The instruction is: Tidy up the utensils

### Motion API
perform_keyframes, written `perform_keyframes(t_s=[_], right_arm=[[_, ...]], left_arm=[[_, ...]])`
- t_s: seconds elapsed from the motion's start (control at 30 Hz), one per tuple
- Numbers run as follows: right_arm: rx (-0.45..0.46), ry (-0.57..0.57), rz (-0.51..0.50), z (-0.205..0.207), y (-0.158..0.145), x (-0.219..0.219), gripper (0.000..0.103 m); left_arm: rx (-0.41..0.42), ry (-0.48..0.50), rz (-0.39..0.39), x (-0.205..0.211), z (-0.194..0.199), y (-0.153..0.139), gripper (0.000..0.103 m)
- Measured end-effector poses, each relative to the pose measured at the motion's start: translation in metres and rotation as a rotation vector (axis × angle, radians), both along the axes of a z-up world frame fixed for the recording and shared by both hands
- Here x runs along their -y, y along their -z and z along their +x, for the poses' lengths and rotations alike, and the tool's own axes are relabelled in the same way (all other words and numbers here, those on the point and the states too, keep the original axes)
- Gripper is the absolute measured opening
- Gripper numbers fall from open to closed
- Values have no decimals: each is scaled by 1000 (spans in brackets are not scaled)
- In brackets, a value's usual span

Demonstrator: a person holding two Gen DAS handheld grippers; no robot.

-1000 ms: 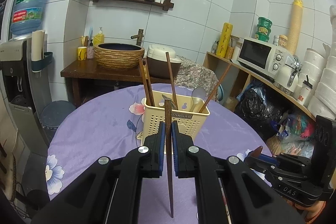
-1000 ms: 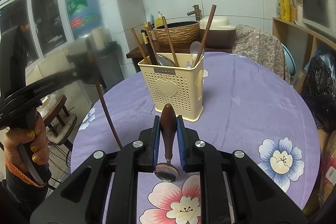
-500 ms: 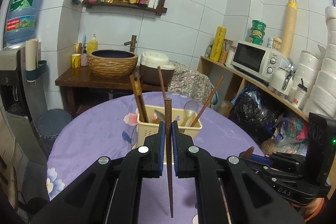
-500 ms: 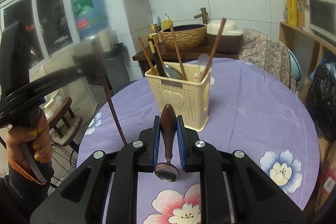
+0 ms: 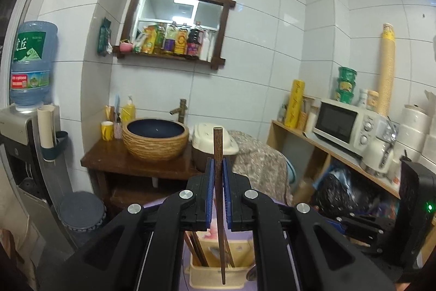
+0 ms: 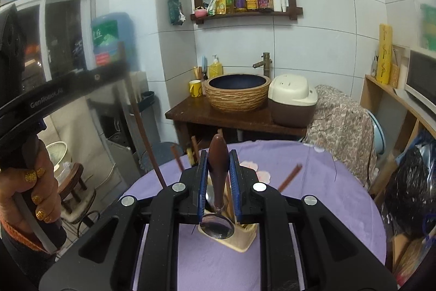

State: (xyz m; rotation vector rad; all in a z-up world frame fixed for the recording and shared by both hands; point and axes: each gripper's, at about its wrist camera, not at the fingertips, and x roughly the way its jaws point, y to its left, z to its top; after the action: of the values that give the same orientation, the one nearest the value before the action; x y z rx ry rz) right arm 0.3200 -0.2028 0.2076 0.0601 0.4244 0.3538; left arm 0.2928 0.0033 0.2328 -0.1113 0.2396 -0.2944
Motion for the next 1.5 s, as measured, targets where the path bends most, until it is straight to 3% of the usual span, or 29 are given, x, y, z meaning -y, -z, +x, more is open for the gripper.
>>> perform_keyframes(t_s=[0.23,0.5,0.83,1.03,1.07,1.1,1.13,1.17,1.2,1.27,1.3,1.37,1.5], right_arm=[[11,24,-22,31,7,-5,16],[-37,47,-55,51,48,-9,16],[-81,37,-84,54,93,-20,16],[-70,34,-89,50,107,-22,18],[-64,32,-98,50,108,-23,20],[-56,38,-108,48,109,-24,28],[-41,50,-117,45,110,-24,45],[-32,56,-119,43,110,-25,55],[-18,63,-118,39,110,-24,65],[14,77,-113,30,110,-20,65],[25,85,-114,24,110,-17,67],[45,103,-112,11,112,-11,74],[54,133,-105,-22,124,4,90]], left_arm=[[-5,-53,-4,1,34,15,8],[-68,-48,45,15,44,61,8],[-177,-31,87,22,57,114,8],[-199,-16,73,19,55,123,8],[-198,-12,72,19,53,122,11],[-193,-13,71,17,50,122,24],[-186,-16,67,16,46,120,34],[-181,-18,62,15,44,120,55],[-165,-22,47,10,37,119,65],[-147,-18,50,6,25,118,68],[-143,-22,64,5,20,119,74],[-140,-40,91,0,7,122,86],[-118,-54,92,-19,-27,137,98]])
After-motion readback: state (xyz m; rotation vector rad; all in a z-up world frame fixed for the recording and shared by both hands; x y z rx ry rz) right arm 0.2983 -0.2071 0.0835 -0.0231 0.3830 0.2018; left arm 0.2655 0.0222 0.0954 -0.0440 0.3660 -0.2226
